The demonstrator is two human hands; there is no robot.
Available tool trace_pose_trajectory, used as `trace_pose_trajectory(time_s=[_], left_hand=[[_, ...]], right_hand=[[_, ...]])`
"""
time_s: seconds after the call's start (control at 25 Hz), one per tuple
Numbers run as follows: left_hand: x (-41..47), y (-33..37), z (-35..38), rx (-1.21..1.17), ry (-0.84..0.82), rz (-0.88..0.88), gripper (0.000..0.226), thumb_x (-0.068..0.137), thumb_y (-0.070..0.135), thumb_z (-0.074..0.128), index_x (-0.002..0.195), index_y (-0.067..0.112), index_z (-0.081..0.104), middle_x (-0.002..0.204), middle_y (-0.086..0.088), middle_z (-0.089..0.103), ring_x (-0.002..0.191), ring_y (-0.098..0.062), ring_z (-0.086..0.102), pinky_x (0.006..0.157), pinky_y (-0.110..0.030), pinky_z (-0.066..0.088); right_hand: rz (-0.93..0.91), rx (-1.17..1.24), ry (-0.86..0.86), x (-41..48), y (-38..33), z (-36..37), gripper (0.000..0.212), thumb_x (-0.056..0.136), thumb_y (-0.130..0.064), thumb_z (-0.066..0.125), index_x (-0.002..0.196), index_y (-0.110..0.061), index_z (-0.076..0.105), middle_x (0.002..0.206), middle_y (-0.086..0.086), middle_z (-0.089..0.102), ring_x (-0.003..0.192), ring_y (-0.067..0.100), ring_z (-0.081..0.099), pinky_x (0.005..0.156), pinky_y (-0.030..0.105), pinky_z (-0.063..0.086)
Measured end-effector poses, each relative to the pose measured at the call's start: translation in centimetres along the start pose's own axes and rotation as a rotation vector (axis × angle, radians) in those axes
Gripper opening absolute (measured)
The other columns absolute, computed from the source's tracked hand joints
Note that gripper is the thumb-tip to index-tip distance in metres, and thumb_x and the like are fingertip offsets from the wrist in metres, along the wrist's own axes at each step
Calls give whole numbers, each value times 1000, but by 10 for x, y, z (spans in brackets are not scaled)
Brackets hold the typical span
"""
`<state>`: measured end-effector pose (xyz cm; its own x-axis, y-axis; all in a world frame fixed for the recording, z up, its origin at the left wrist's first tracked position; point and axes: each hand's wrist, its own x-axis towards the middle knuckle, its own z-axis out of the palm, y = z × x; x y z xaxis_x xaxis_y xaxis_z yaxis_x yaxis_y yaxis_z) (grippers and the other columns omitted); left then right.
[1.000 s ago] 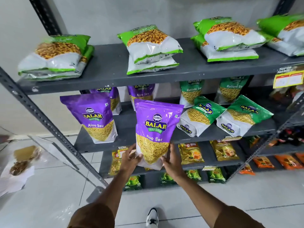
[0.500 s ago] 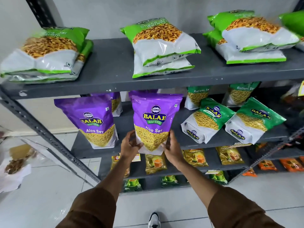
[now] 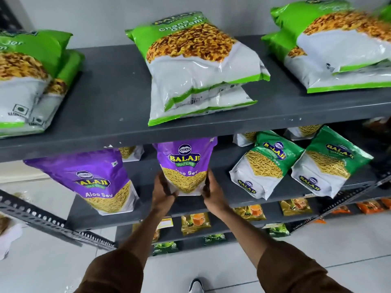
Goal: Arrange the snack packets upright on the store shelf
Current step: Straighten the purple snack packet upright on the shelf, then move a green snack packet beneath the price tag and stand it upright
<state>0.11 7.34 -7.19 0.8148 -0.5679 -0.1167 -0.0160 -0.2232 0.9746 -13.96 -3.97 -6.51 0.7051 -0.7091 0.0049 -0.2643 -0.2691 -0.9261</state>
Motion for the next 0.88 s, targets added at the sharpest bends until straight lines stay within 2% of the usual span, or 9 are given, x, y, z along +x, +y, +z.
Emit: trace_pose_trajectory(time_s=[0.08,0.16,0.24,0.36,0.52,0.64,0.72,0.8,0.88], left_hand=[[-29,-7,5,300,173,123,70,71,4,76,130,3,38,129,-13,40,117,-20,41,99,-27,37],[-61,-10,20,516,259,225,52,82,30,64,122,2,43,125,-21,37,118,-31,36,104,-45,32],[-79,0,45,584,138,335,39,89,37,47,115,7,46,119,-19,42,115,-30,38,101,-47,34],[-77,43,97,568,-17,493,15,95,24,45,105,16,53,108,-8,59,101,-22,52,88,-40,47],[-49,87,164,452,-69,284,14,88,32,50,99,26,58,100,-1,73,91,-21,68,79,-36,54],[-15,97,198,469,-118,35,41,89,41,52,119,14,59,126,-14,65,118,-33,60,100,-41,47],[2,90,213,559,-179,-99,52,95,41,45,131,6,52,140,-21,52,129,-36,49,107,-41,38],[11,85,224,488,-286,-211,48,97,38,42,128,4,55,138,-23,53,123,-34,52,102,-38,39],[13,79,226,381,-319,-259,40,94,35,48,120,8,62,126,-21,62,106,-27,57,89,-34,41]], right_hand=[[-60,-81,51,-11,7,-18,84,88,8,53,153,-35,21,157,-6,35,143,14,38,114,35,39],[-120,-110,174,-19,11,-39,80,88,7,52,153,-30,23,155,-7,34,143,16,37,116,36,38],[-129,-142,322,-26,11,-66,73,86,4,52,149,-24,30,150,-1,41,137,19,42,114,37,39],[10,-125,487,-40,23,-111,67,84,-1,57,146,-17,36,144,9,45,132,28,43,110,43,37],[330,-49,502,-36,62,-155,62,85,-21,63,139,1,42,137,27,48,130,42,42,105,44,37],[510,186,450,-19,78,-167,51,89,-29,67,124,3,49,126,28,59,120,43,56,98,48,48],[590,306,376,-5,86,-170,59,88,-42,66,127,-3,45,130,22,60,120,40,59,101,52,49],[594,341,317,9,97,-171,70,86,-48,67,134,-5,39,135,20,57,123,40,58,103,52,48],[552,392,312,12,104,-167,75,81,-46,72,138,-11,37,136,21,58,118,39,61,99,51,52]])
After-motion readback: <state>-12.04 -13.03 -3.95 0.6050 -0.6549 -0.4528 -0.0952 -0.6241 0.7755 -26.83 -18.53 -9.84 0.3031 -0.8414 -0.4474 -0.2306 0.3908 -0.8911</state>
